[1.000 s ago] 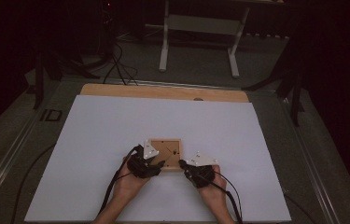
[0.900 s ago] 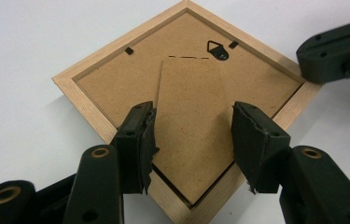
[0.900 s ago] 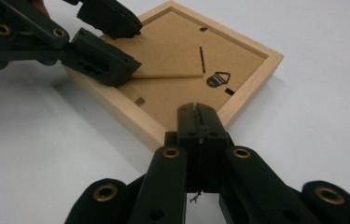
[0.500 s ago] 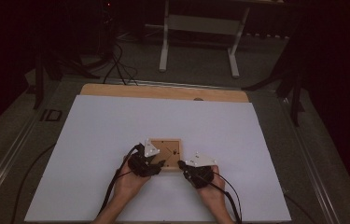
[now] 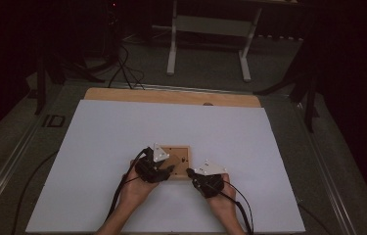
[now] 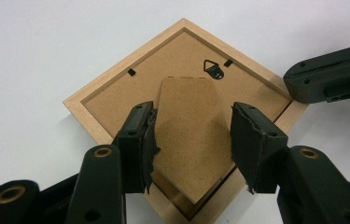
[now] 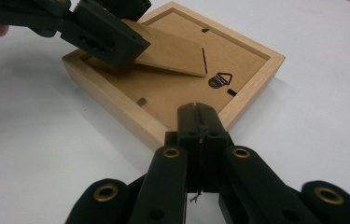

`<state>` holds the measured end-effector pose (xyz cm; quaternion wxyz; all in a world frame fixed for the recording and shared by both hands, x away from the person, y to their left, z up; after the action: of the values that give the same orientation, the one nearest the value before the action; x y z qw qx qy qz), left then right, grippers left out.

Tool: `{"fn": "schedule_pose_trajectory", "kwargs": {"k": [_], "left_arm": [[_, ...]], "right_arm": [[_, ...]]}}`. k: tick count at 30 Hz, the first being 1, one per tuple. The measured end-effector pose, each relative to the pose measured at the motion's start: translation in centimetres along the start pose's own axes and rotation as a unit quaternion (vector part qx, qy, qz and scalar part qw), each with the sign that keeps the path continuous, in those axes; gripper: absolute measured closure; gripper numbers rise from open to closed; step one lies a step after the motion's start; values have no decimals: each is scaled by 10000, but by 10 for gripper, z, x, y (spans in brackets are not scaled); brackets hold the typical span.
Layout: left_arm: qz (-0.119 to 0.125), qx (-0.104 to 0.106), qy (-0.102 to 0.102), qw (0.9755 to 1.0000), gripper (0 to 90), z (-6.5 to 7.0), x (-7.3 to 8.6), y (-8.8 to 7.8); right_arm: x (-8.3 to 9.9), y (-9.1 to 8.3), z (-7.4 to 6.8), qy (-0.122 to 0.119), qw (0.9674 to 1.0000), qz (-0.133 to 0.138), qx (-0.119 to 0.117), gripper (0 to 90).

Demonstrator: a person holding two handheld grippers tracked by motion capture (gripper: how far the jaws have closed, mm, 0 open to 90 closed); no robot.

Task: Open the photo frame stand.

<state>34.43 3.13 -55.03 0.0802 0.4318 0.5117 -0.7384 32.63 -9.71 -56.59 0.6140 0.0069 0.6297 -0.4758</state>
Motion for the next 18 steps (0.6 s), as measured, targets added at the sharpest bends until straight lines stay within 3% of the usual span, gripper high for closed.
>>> {"fn": "schedule_pose_trajectory", "kwargs": {"k": [10, 15, 18], "left_arm": [[123, -68, 52, 9999, 422, -2, 7, -3], [19, -52, 48, 10000, 432, -3, 16, 0], [-24, -8, 33, 10000, 497, -3, 17, 0]], "right_arm": [[0, 0, 0, 8, 10000, 3, -5, 900], [0, 0, 0, 6, 10000, -1, -10, 900], [0, 0, 0, 15, 10000, 0, -13, 900]]}}
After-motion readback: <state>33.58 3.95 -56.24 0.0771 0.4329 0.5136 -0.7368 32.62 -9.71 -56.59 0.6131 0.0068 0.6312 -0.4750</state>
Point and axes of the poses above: each handheld gripper's, and its own axes: y roughly forward along the jaws, x roughly out of its underside, z roughly to its right, the point moved 8 cm from there along y, roughly forward along the jaws, and after that the axes turned 11 degrees about -y, right-handed, at the moved point
